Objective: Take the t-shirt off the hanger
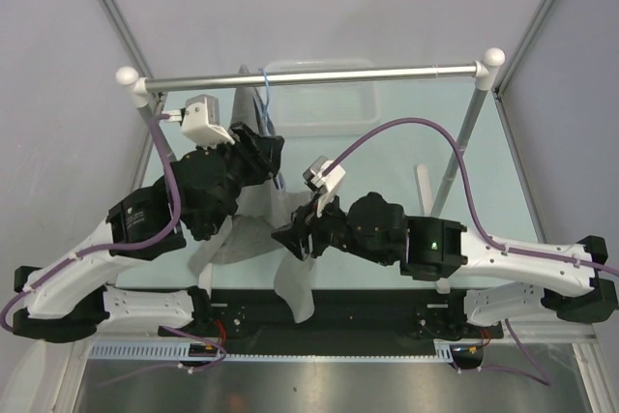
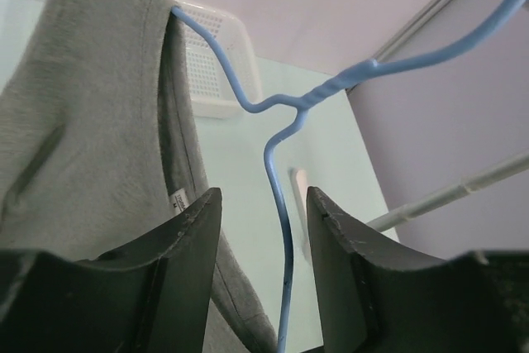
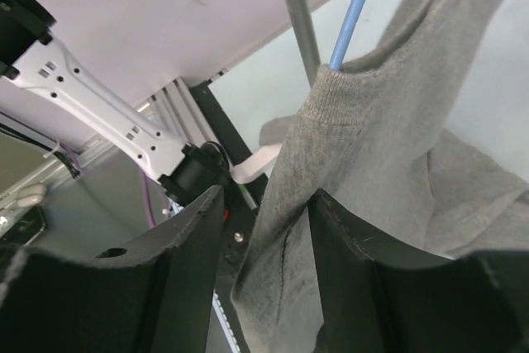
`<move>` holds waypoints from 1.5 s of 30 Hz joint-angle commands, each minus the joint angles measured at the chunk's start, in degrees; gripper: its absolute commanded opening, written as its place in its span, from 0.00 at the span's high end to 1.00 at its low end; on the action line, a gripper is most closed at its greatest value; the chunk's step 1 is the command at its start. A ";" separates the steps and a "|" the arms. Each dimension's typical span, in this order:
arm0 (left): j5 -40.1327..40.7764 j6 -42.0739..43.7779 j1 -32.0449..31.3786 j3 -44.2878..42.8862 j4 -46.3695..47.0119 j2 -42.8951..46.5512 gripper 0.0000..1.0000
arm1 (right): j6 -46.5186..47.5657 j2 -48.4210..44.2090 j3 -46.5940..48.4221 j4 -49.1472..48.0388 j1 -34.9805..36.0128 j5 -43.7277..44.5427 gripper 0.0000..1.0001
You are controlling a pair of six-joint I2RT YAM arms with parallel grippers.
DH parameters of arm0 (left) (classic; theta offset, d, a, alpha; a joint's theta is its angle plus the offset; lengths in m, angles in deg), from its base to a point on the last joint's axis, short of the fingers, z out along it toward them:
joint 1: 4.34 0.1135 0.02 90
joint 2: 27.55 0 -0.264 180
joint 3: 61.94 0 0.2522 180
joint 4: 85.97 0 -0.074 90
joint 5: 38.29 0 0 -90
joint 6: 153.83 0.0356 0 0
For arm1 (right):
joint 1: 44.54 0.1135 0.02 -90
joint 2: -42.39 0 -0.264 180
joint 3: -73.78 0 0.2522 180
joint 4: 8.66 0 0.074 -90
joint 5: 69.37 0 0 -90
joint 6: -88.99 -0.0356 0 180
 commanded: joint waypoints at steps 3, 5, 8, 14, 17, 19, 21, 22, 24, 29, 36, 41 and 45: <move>2.08 3.01 -0.70 -2.67 -2.98 -1.00 0.47 | -2.81 1.62 0.31 -6.54 0.07 -1.87 0.46; 2.43 3.10 -0.70 -2.59 -4.12 -1.18 0.47 | -3.08 1.89 0.49 -6.63 0.07 -2.23 0.43; 2.08 4.85 -0.79 -2.23 -3.43 -1.53 0.50 | -3.60 2.24 0.57 -6.81 0.15 -2.75 0.39; 2.79 9.33 -0.79 -2.23 -0.88 -1.80 0.77 | -4.13 -1.01 -0.04 -3.82 0.15 -0.47 0.22; 2.61 10.21 -0.79 -2.41 0.09 -2.06 0.87 | -3.96 -4.52 -0.92 -2.07 0.24 1.72 0.18; 2.35 10.48 -0.79 -3.11 0.09 -2.24 0.90 | -3.69 -6.19 -1.44 -0.48 0.15 3.65 0.18; 2.35 11.00 -0.79 -4.07 -0.35 -2.85 0.99 | -3.43 -8.83 -1.71 1.27 0.24 4.80 0.17; 2.35 11.01 -0.79 -4.95 -0.52 -2.94 1.00 | -3.34 -9.79 -2.06 1.80 0.15 6.11 0.17; 1.65 11.44 -0.79 -5.66 0.00 -3.03 1.00 | -3.17 -12.34 -2.59 3.20 0.15 7.96 0.16; 0.76 11.88 -0.79 -7.68 -0.61 -3.12 1.00 | -3.16 -16.13 -4.08 4.62 0.07 10.43 0.16; -4.94 12.32 -0.79 -10.40 0.52 -1.10 0.99 | -2.90 -17.19 -3.99 6.73 0.07 11.92 0.16; -13.73 13.11 -0.88 -8.74 4.12 2.59 1.00 | -2.64 -17.36 -4.08 7.52 -0.11 12.80 0.15; -21.37 14.34 -0.88 -2.87 8.34 7.07 1.00 | -2.72 -17.62 -4.52 8.13 -0.37 13.15 0.13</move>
